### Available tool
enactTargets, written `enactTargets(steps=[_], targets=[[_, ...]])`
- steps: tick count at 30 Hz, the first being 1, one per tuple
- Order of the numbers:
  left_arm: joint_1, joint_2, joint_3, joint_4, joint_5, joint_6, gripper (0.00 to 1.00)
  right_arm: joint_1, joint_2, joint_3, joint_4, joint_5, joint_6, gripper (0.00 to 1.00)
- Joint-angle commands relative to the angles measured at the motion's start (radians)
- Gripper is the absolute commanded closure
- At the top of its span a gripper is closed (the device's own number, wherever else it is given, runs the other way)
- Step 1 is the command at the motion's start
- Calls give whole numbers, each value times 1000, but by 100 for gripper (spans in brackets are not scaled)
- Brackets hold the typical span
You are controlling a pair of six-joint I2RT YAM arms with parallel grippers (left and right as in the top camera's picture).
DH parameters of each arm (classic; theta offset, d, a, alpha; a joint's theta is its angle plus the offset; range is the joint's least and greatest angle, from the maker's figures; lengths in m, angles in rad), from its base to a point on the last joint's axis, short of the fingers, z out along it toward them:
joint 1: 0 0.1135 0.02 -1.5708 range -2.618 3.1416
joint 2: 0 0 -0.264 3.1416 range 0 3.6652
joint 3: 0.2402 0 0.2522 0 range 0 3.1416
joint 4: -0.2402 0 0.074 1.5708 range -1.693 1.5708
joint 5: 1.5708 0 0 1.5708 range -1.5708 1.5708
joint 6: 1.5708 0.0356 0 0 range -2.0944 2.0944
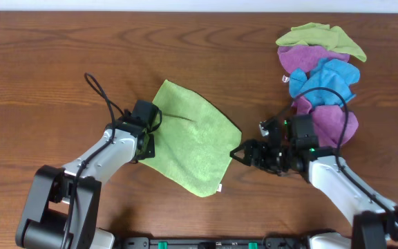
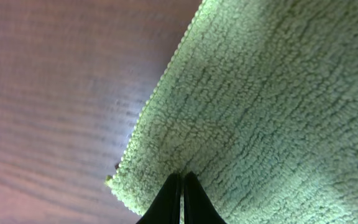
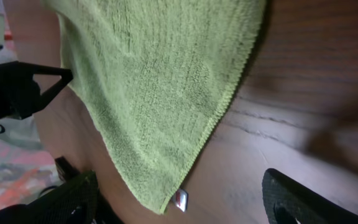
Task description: Fold the cloth
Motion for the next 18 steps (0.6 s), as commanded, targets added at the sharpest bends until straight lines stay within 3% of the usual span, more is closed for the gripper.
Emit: enactTargets(steps=[1,9,18], targets=[[0,29,-11,-58,-14,-100,94,19,53,-6,54,-4,28,15],[0,29,-11,-135,-10,-131,94,57,216,-6,192,-15,109,15],[0,29,-11,-174,85,-149,94,86,329,-6,518,51,252,14]])
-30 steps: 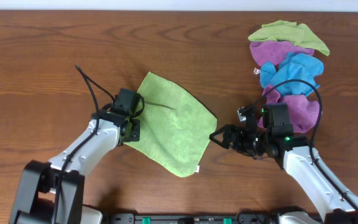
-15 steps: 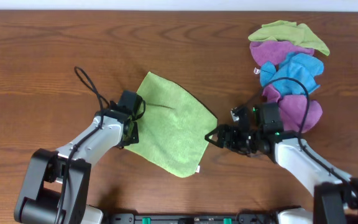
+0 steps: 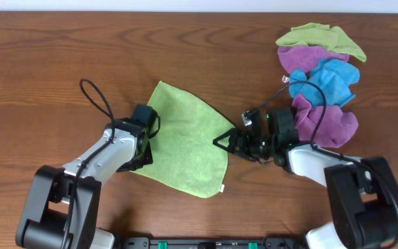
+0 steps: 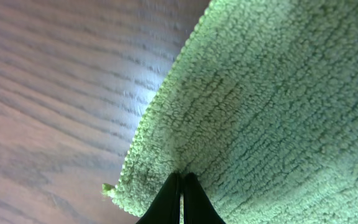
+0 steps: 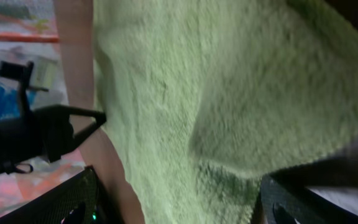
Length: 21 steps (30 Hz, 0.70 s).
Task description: Fold the cloth
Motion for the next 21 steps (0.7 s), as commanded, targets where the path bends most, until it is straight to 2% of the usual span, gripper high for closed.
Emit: enactTargets(steps=[1,9,13,21], targets=[[0,29,-14,-32,67,-22,94,5,53,-20,65,166,61,14],[0,29,-14,-91,66,-22,94,3,53,-16,327,294,110,14],[0,29,-28,-92,67,-23,94,4,53,2,430,272,110,16],[0,29,-93,-85,137,-59,94,-16,53,90,476,203,89,22]])
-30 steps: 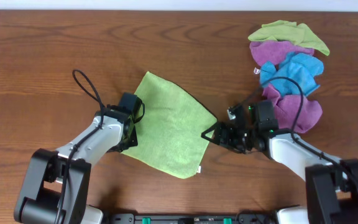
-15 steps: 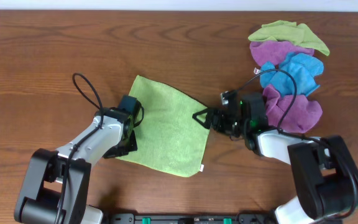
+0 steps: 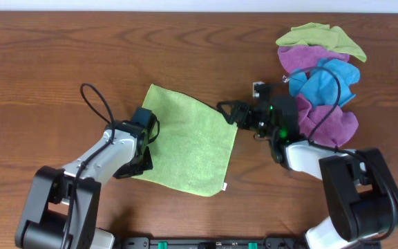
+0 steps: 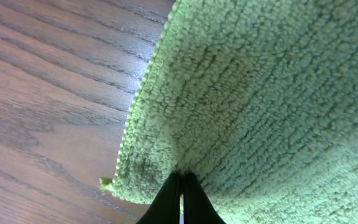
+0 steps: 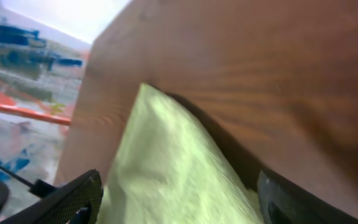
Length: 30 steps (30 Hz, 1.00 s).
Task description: Fold the cloth
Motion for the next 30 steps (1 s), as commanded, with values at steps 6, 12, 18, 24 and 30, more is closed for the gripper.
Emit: enactTargets(steps=[6,12,18,24,30], targets=[[0,36,-113,6,89,-46,94,-98,5,91,-240,-167,-18,31],[0,36,-113,13,95,-45,94,-150,5,90,-576,-174,-60,23],[0,36,-113,16,95,-46,94,-62,6,89,-615,-137,-73,18],[0,36,-113,16,95,-46,94,-23,29,89,-562,-118,-16,12],[0,36,-113,15,95,-45,95,-18,143,89,-349,-223,72,12]])
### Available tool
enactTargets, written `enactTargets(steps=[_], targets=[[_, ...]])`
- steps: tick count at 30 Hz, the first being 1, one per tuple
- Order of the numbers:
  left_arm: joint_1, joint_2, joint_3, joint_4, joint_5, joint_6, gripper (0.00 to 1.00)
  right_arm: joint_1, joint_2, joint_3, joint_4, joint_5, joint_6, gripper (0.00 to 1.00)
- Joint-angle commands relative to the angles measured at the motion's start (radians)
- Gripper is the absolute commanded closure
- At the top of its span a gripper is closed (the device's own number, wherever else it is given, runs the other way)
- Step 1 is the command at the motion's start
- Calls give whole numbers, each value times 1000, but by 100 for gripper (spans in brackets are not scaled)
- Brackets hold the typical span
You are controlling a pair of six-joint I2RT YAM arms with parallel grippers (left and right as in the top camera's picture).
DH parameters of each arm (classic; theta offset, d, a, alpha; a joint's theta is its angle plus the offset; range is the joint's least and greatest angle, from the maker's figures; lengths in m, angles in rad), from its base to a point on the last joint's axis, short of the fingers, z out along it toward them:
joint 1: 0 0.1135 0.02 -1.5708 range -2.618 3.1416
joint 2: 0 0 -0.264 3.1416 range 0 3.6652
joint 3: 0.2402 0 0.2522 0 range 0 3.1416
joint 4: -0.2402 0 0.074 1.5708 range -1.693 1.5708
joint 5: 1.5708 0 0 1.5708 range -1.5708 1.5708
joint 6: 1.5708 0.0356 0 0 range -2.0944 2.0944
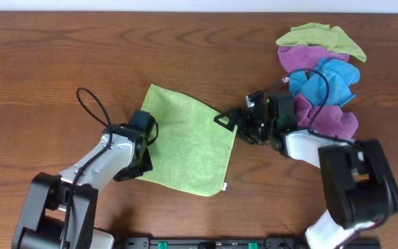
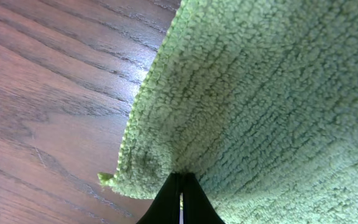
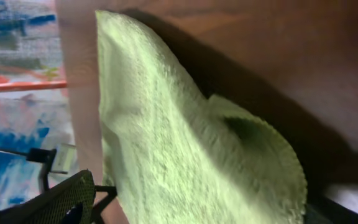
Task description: Fold the cloth
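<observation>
The green cloth lies spread flat on the wooden table, roughly square. My left gripper is at its near left corner, shut on the edge; in the left wrist view the two fingers pinch the cloth just beside the corner tip. My right gripper is at the cloth's far right corner. In the right wrist view its jaws stand wide apart, open, with the raised cloth corner between them.
A pile of several cloths, green, purple and blue, sits at the far right, just behind my right arm. Bare wood lies to the left of the cloth and beyond it.
My right gripper has come down and slightly left from just beyond the cloth's far right corner, and now has that corner between its open jaws. The left gripper is still shut on its corner.
At first the cloth lay as a diamond, my left gripper shut on its left corner, my right gripper open to its right. Then the right gripper was at the right corner. Later the cloth lay squarer and further left, and the right gripper now straddles its far right corner.
</observation>
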Motion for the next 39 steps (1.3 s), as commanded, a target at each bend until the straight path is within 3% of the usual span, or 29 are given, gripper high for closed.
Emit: enactTargets(steps=[1,11,22,30,33,36,39], targets=[[0,64,-79,-10,83,-5,94,11,76,-3,77,-45,81,13],[0,64,-79,-12,83,-5,94,-10,93,37,427,-135,218,16],[0,64,-79,-13,83,-5,94,-76,93,145,446,-222,208,24],[0,64,-79,8,112,-4,94,-122,93,235,436,-356,184,37],[0,64,-79,44,148,-3,94,-123,93,320,340,-332,138,37],[0,64,-70,84,185,0,94,-124,93,422,40,-232,-56,32],[0,64,-24,85,183,38,94,-120,93,484,-281,0,-246,30]])
